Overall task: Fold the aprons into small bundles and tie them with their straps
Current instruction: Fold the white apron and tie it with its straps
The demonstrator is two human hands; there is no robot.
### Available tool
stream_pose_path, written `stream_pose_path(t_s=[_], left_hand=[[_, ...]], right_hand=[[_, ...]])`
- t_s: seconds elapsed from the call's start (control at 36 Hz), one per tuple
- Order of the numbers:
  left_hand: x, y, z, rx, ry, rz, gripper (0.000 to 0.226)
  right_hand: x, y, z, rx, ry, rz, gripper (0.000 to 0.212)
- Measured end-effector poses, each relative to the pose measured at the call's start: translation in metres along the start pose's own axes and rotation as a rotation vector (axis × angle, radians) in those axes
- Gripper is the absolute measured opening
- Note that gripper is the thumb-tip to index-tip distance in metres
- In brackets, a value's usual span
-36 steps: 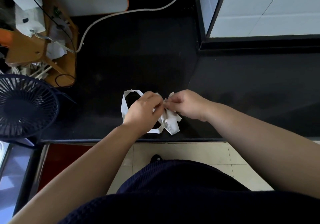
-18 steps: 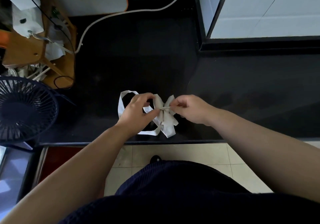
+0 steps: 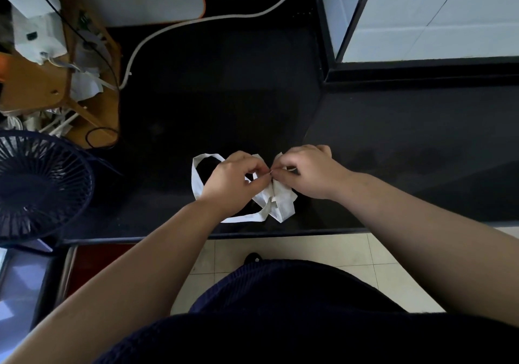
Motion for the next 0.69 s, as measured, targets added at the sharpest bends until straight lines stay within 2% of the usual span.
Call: stream_pose_path(t_s=[0.14, 0.25, 0.33, 0.36, 0.42, 0.47, 0.53, 0.64, 0.69], left_hand=[[0.002, 0.000, 0.002, -0.034, -0.007, 0.032, 0.026], [-0.001, 0.000, -0.002, -0.068, -0.023, 0.080, 0.027], [-0.003, 0.000, -0.004, -0.096, -0.067, 0.043, 0.010], [-0.002, 0.001, -0.006, -0.120, -0.087, 0.010, 0.025], [0.001, 0.000, -0.012, -0.195, -0.136, -0.119, 0.077], [0.005, 0.001, -0.013, -0.187, -0.089, -0.276, 0.106], [0.012, 0.004, -0.015, -0.155, -0.024, -0.354, 0.113], [0.016, 0.012, -0.024, -0.262, -0.050, -0.228, 0.087], [0.023, 0.016, -0.020, -0.276, -0.102, -0.277, 0.087]], right_hand=[[0.004, 0.000, 0.000, 0.077, 0.156, -0.022, 0.019], [0.006, 0.005, 0.001, 0.160, 0.279, -0.118, 0.017], [0.004, 0.006, 0.000, 0.193, 0.351, -0.151, 0.020], [0.002, 0.006, 0.001, 0.212, 0.379, -0.132, 0.026], [0.001, 0.007, 0.006, 0.286, 0.477, -0.081, 0.045], [0.004, 0.006, 0.012, 0.373, 0.638, -0.041, 0.055], [0.010, 0.004, 0.018, 0.446, 0.753, -0.041, 0.059], [0.021, -0.002, 0.030, 0.544, 0.944, -0.069, 0.061], [0.022, -0.006, 0.036, 0.572, 1.094, -0.091, 0.061]])
Point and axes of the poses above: each hand's wrist, its own y-axis towards the middle knuckle, its own x-axis out of the palm, z = x × y, the point moved 4 cm from there along y, towards the middle knuckle, and after that the axes turned 15 degrees about x, right-handed, at the moved point
